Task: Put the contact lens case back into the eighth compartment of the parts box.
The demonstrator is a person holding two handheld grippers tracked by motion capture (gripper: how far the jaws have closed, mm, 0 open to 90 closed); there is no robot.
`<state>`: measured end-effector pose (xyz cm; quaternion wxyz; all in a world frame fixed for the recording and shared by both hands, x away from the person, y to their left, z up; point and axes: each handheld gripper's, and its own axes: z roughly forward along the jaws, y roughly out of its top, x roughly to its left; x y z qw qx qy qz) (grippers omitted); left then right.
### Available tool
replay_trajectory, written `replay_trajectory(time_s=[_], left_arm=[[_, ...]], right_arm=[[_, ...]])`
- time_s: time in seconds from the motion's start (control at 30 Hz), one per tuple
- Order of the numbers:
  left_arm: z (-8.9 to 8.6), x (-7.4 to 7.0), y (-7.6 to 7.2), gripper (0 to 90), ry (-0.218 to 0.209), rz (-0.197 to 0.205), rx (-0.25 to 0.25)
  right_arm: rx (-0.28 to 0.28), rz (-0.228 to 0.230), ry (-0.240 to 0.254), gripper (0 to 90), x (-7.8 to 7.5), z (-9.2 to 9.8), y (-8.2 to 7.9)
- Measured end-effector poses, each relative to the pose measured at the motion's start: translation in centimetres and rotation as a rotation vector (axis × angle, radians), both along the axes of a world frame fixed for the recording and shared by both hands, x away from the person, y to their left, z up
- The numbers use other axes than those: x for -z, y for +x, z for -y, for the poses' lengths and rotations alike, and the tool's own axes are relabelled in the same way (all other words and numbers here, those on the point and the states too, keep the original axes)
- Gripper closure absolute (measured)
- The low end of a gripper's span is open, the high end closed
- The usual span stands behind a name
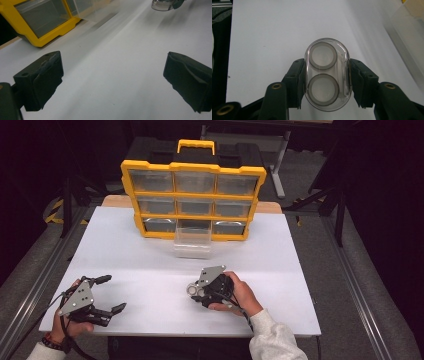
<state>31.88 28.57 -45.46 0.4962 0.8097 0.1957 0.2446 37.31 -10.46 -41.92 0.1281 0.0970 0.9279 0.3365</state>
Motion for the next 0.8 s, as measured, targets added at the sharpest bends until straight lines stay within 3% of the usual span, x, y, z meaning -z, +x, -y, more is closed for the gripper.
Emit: replay_trajectory(time_s=[0.37,0.53,0.67,0.8], left_arm=[[0.2,-0.1,-0.3,3.4,-0.005,0.008,0.011],[0.2,0.0,-0.2,3.3,-0.006,0.002,0.023],[0.4,0.1,-0.2,3.3,0.000,-0.005,0.039],[0.4,0.1,-0.2,3.3,-0.004,-0.010,0.042]], right_arm=[[0.034,0.053,0.042,49.6,-1.5,1.0,-0.4],[0.073,0.076,0.083,49.6,-2.7,2.1,0.3],[0.104,0.103,0.086,49.6,-3.5,2.4,0.7],[0.141,0.139,0.108,49.6,-5.2,3.1,1.6]])
